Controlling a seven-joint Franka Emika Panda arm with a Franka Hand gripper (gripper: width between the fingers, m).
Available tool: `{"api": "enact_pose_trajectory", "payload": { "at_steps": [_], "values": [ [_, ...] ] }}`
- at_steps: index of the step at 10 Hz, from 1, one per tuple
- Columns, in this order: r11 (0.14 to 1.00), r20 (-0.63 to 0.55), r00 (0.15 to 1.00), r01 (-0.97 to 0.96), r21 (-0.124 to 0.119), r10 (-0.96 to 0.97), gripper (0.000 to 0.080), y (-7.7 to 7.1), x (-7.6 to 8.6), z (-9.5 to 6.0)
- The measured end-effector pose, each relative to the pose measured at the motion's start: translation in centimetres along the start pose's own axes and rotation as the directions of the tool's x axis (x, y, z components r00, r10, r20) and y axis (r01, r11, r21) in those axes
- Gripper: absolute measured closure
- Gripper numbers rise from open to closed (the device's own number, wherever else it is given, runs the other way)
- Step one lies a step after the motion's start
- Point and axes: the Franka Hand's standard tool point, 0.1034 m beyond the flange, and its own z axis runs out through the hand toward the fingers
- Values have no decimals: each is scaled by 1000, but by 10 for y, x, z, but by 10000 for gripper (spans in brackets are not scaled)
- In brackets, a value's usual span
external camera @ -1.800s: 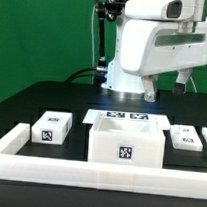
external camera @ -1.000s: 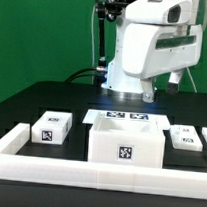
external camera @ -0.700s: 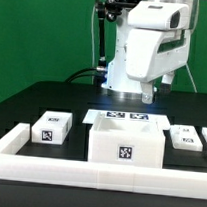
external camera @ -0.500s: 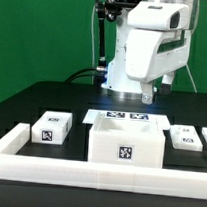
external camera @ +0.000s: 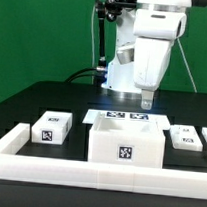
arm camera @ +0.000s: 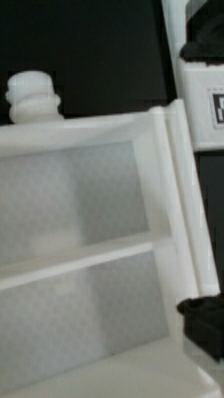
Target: Assemble cabinet
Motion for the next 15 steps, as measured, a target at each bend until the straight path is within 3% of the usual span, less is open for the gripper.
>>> {"api": "enact_pose_trajectory", "payload": {
  "at_steps": [4,5,6,10,15],
  "values": [
    [1000,1,1000,3,2,-3,150,-1,0,2],
    [999,0,999,37,-4,-37,150,-6,-1,8],
    [999,-1,999,53,10,-53,150,-14,-6,18],
    [997,-7,998,62,48,-61,150,-23,-11,43],
    [996,-19,998,65,56,-64,150,-29,-6,66]
  ]
}}
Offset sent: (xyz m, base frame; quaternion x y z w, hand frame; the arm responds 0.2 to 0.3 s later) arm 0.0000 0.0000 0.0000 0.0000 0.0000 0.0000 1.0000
